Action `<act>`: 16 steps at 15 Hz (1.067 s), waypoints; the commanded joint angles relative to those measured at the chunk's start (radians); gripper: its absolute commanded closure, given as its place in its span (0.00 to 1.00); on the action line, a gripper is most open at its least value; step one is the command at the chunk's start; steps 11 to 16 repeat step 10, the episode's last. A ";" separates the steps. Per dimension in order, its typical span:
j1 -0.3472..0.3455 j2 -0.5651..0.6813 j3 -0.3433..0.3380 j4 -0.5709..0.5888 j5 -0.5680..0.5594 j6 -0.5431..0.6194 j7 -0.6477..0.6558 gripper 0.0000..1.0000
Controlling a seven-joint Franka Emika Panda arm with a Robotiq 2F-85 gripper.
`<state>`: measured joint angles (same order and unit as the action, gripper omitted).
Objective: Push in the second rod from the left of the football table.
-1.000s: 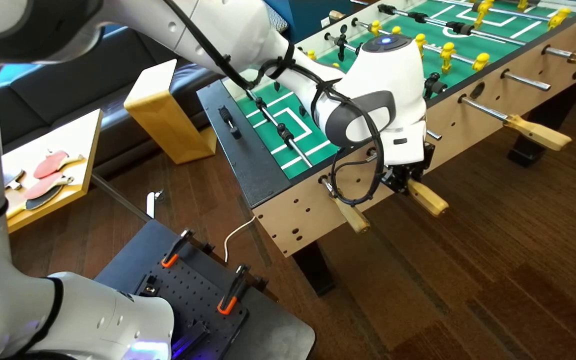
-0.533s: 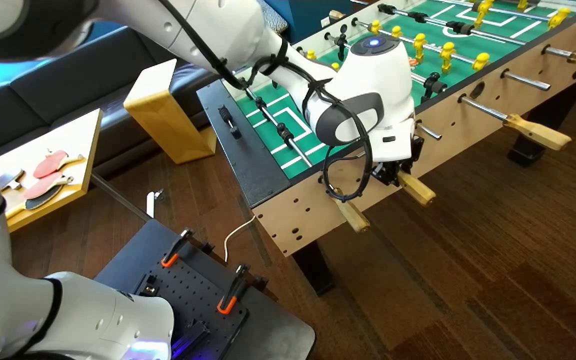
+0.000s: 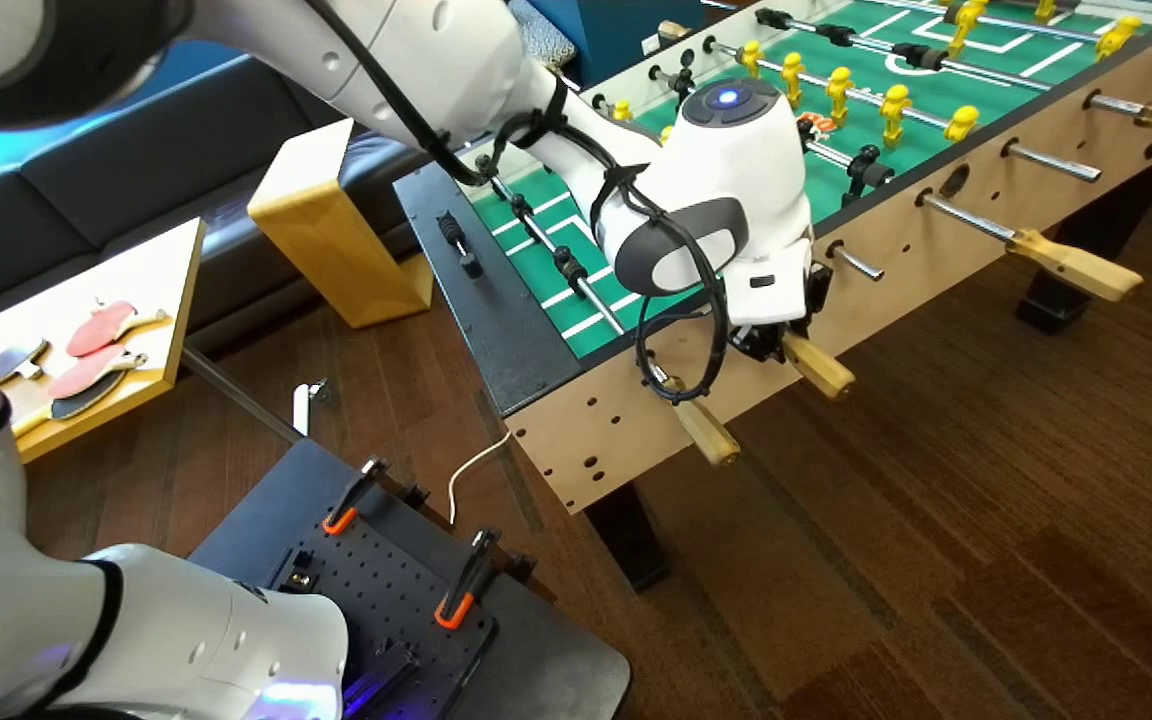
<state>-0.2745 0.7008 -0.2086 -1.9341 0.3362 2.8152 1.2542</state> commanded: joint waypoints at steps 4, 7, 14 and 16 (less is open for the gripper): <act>0.112 -0.210 -0.113 -0.176 -0.064 -0.032 -0.032 0.11; 0.184 -0.297 -0.201 -0.250 -0.156 -0.048 -0.010 0.00; 0.217 -0.366 -0.249 -0.301 -0.232 -0.057 -0.003 0.00; 0.217 -0.366 -0.249 -0.301 -0.232 -0.057 -0.003 0.00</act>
